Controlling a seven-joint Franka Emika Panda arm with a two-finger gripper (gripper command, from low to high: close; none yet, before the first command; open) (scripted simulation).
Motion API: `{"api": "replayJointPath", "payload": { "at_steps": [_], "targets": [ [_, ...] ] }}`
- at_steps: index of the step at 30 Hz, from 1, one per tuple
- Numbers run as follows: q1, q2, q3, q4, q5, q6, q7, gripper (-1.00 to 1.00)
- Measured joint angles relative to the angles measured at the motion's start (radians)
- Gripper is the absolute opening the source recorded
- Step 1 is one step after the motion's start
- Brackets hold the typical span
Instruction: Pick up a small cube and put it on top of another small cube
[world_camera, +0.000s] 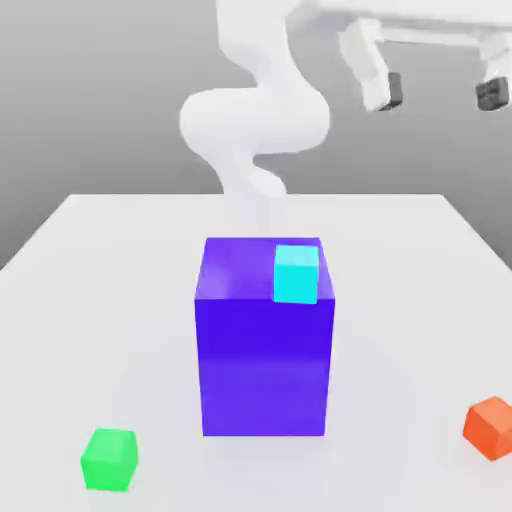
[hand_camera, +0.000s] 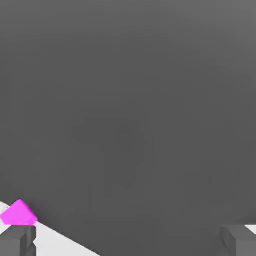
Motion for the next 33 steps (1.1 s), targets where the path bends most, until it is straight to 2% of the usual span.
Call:
{"api": "replayJointPath", "payload": {
  "at_steps": [9, 19, 23, 24, 30, 33],
  "targets": [
    [0.089, 0.326, 0.049, 0.089, -0.033, 0.047, -0.146, 0.00],
    [0.182, 0.689, 0.094, 0.188, -0.153, 0.096, -0.256, 0.00],
    [0.205, 0.834, 0.081, 0.226, -0.182, 0.181, -0.257, 0.00],
    [0.208, 0.856, 0.078, 0.232, -0.185, 0.197, -0.255, -1.00],
    [0.209, 0.867, 0.076, 0.234, -0.184, 0.203, -0.256, -1.00],
    [0.204, 0.800, 0.084, 0.217, -0.174, 0.153, -0.263, -1.00]
  ]
}}
